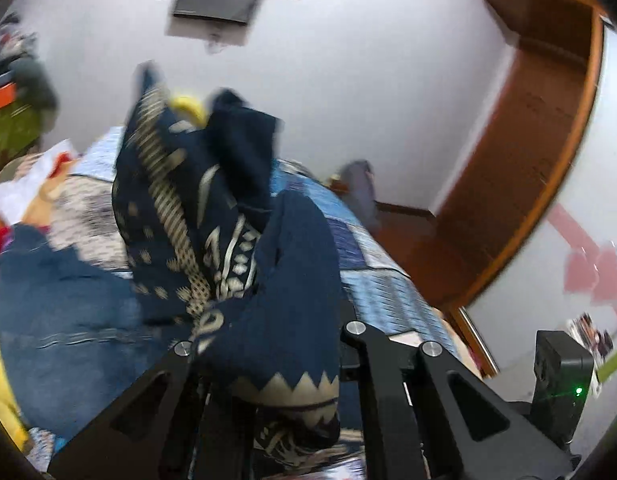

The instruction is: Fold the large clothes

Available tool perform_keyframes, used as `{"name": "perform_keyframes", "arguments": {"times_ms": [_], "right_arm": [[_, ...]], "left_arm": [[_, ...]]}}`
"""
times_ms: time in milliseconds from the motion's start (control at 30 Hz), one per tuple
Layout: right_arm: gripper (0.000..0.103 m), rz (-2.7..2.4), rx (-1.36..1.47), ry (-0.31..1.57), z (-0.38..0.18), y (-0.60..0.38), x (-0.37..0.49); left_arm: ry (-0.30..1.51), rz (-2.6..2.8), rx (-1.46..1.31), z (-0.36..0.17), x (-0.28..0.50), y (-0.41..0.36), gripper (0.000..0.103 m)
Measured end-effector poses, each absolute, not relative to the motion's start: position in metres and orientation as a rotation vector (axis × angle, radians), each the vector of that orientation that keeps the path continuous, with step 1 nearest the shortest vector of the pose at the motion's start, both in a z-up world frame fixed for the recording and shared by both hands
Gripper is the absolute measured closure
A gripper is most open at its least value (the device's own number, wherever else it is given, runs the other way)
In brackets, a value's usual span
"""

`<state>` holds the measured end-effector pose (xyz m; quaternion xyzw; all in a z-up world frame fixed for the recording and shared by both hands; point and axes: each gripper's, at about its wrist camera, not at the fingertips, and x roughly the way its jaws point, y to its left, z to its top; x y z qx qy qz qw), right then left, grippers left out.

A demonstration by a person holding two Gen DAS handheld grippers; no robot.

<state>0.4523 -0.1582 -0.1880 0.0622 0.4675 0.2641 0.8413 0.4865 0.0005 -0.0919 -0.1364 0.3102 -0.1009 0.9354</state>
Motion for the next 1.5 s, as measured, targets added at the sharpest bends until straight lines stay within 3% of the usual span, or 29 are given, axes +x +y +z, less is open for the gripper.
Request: {"name": "perform_keyframes", "arguments": {"times_ms": [300,467,567,633,700,1000,1100,1367,1500], "right_arm": [[0.088,0.369,0.152,1.023,-0.200,-0.241,0.434],[0.088,0.333,0.126,1.012,-0.193,-0.255,0.420],[0.088,0.326,0.119,0.993,-0.183,-0.262,0.414],[0.088,0.328,0.114,0.978,-0.175,-0.263,0.411],[0.088,0.336,0.109,0.964,-0.171,-0.264,0.415],[0.088,0.443,0.063,0.852,-0.140,-0.223,0.414],[0.088,0.483,0.046,0.852,-0.142,-0.201,0.420],[0.088,0.419,-0.118,0.957,-0.200,-0.157,0.441],[0.088,0.319,-0.237,0.965,-0.225,-0.164,0.439]], "left_arm": [[0.892,-0.412,-0.083,-0.160,0.491,-0.109,0.096],[1.011,-0.453,-0.013,-0.196,0.477,-0.121,0.095],[1.006,-0.494,0.017,-0.191,0.461,-0.118,0.075],[1.003,-0.528,0.033,-0.184,0.446,-0.117,0.053],[0.978,-0.551,0.064,-0.173,0.428,-0.120,0.045],[0.801,-0.400,0.149,-0.123,0.396,-0.063,0.031],[0.771,-0.308,0.141,-0.118,0.404,-0.037,0.021],[0.895,-0.183,0.089,-0.169,0.439,0.007,0.020],[0.890,-0.198,0.047,-0.185,0.438,0.012,0.014]]}}
